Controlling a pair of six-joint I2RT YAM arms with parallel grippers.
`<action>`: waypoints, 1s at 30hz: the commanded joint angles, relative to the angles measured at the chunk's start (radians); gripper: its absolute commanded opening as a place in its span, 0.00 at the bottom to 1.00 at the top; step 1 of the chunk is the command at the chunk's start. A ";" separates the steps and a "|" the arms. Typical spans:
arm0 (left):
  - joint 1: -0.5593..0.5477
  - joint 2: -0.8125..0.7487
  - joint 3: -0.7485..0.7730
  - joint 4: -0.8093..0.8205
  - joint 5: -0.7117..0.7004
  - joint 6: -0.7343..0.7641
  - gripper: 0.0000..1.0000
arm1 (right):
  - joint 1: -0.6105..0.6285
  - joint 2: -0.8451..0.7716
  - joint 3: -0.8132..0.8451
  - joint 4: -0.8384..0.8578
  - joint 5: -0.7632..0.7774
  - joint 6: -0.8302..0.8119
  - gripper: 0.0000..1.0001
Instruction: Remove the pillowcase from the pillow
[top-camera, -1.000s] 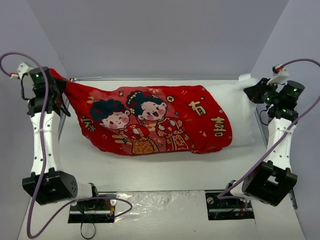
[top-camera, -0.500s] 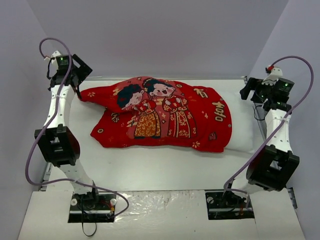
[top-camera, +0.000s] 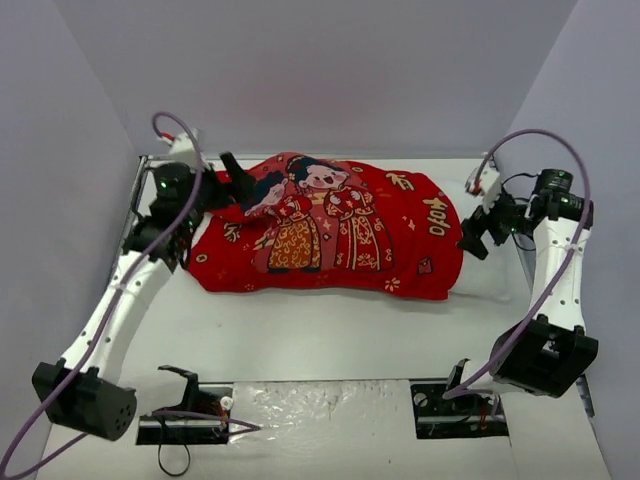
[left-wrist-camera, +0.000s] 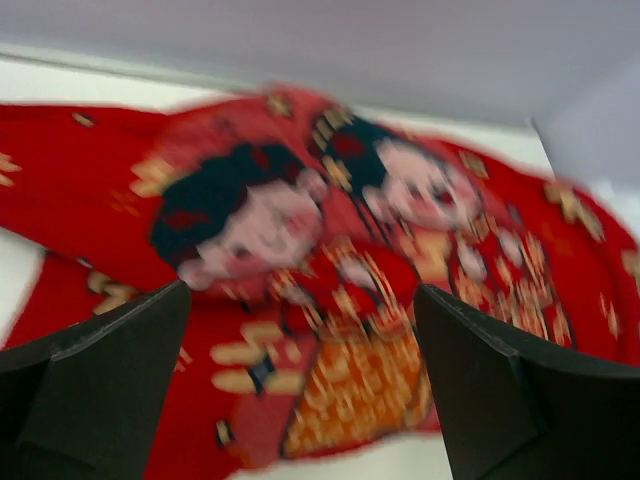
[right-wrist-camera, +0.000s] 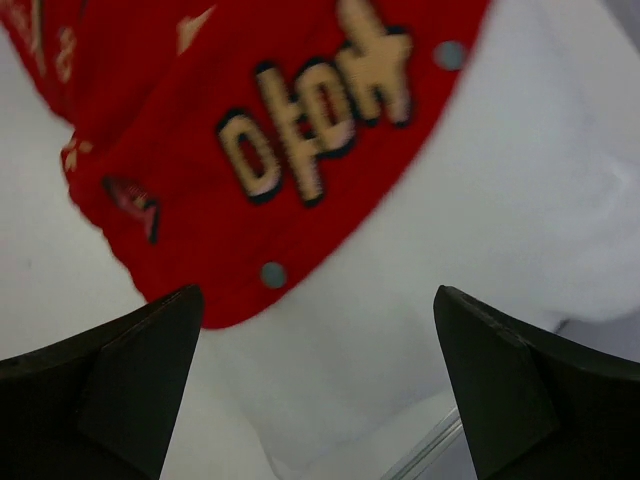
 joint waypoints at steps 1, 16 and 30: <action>-0.159 -0.187 -0.226 0.104 -0.054 0.122 0.94 | 0.056 -0.111 -0.121 -0.333 0.103 -0.530 0.96; -0.186 -0.193 -0.434 -0.079 -0.019 -0.048 0.95 | 0.063 -0.166 -0.373 0.121 0.388 -0.243 0.93; -0.256 -0.253 -0.699 0.018 -0.408 -0.681 0.95 | 0.033 -0.070 -0.384 0.278 0.315 -0.066 0.80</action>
